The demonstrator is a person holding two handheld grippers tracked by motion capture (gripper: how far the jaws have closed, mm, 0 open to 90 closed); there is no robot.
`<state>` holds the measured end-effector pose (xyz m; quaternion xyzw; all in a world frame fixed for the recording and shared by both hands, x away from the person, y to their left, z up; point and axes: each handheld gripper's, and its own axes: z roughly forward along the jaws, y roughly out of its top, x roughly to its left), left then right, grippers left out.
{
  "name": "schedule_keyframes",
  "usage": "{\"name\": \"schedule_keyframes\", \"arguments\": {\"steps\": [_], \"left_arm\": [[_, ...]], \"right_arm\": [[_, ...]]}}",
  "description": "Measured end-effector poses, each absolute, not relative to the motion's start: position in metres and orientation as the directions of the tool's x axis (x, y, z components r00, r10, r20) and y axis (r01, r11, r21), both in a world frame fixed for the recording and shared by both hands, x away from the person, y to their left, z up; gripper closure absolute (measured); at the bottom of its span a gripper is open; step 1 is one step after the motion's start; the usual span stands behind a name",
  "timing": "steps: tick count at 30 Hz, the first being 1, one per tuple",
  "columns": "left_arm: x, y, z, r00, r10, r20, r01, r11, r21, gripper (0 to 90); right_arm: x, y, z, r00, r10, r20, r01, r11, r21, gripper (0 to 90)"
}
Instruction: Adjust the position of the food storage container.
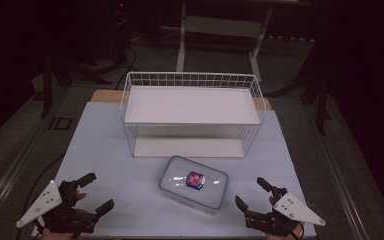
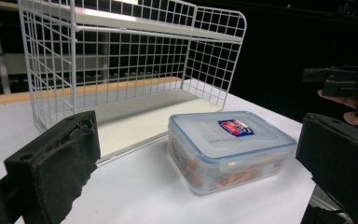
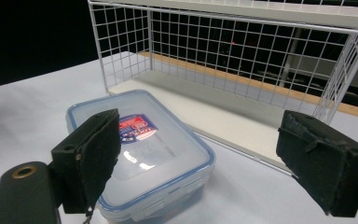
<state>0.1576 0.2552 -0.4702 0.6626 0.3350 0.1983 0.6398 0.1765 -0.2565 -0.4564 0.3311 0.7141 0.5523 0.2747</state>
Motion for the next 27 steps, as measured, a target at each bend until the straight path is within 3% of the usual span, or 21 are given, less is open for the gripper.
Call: {"name": "schedule_keyframes", "arguments": {"steps": [16,22,24,27], "left_arm": [[0.158,0.251,-0.47,0.719,0.68,-0.144,0.189,0.008,0.982,0.0],[0.159,0.249,-0.47,0.722,0.676,-0.143,0.189,0.006,0.982,0.0],[0.16,0.249,-0.471,0.725,0.675,-0.139,0.189,0.0,0.982,0.0],[0.16,0.248,-0.471,0.724,0.676,-0.137,0.189,-0.003,0.982,0.0]], "right_arm": [[0.166,-0.235,-0.436,-0.682,0.731,0.022,0.193,0.151,0.97,13.5],[0.166,-0.227,-0.433,-0.702,0.712,0.007,0.226,0.214,0.95,22.6],[0.166,-0.224,-0.436,-0.707,0.707,0.008,0.246,0.236,0.94,31.8],[0.165,-0.223,-0.44,-0.714,0.7,0.016,0.261,0.244,0.934,37.1]]}}
